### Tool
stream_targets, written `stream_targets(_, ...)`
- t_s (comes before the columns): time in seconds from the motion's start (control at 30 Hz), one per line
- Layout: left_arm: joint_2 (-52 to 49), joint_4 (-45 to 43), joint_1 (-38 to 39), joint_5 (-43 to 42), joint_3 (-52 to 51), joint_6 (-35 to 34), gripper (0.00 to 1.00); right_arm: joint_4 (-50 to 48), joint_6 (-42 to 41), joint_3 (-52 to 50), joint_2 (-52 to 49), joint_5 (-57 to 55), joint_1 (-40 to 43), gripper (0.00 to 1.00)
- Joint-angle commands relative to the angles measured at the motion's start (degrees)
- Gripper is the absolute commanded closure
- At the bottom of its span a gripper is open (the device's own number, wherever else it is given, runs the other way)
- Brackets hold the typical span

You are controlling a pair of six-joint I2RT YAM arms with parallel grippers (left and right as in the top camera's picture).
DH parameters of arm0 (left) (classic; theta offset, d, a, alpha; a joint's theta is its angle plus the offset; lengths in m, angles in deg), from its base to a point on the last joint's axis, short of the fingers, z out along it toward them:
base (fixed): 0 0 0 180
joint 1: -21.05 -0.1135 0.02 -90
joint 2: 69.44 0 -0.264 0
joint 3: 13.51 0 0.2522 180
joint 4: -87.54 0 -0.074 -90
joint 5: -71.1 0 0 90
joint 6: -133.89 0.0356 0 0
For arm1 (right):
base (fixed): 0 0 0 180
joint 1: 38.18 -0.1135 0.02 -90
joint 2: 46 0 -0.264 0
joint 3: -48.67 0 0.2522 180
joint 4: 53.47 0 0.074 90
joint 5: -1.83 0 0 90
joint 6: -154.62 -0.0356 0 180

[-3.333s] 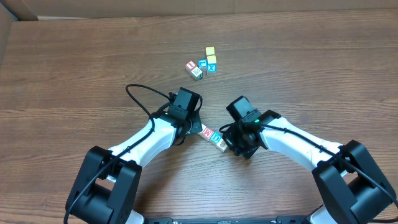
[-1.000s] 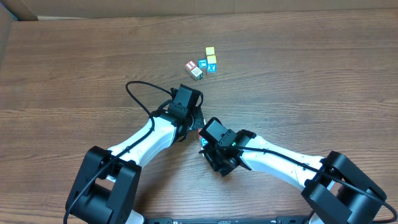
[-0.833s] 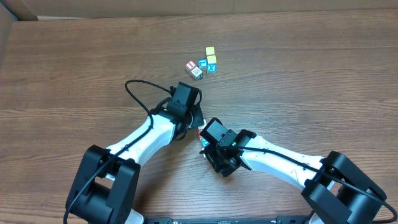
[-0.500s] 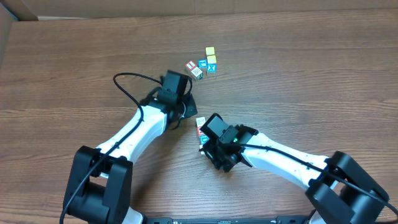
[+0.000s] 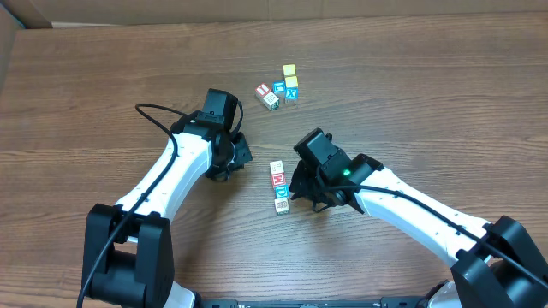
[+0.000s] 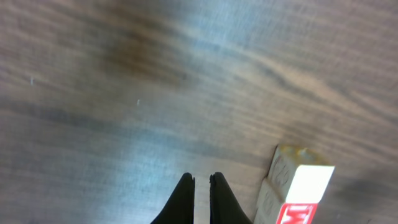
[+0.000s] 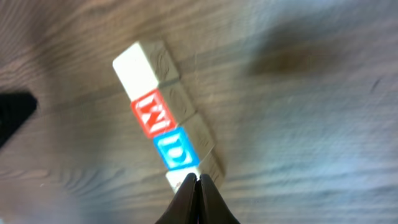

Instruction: Flip 4 blocks

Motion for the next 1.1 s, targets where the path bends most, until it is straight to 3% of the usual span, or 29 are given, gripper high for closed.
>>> stream_targets(0.0,1.2,1.9,0.8,-2.7,0.0,0.7,0.96,-0.3,4.0,1.0,-1.6,-5.3,0.1,0.96)
stream_targets(0.37,1.2,3.5,5.9,-8.2,-8.3,0.6,0.96,-2.0,5.5,1.0,-5.6,-6.9,0.1,0.96)
stream_targets(0.67,1.2,-2.8,6.0,-11.8,-14.6,-1.5,0.96,-3.2,5.5,0.9,-6.9,-6.8,0.1,0.96)
stream_targets(1.07,1.2,-5.8,6.0,-18.9,-15.2,-1.5,0.95,-5.9,9.4,0.9,-8.6,-1.7,0.1,0.96)
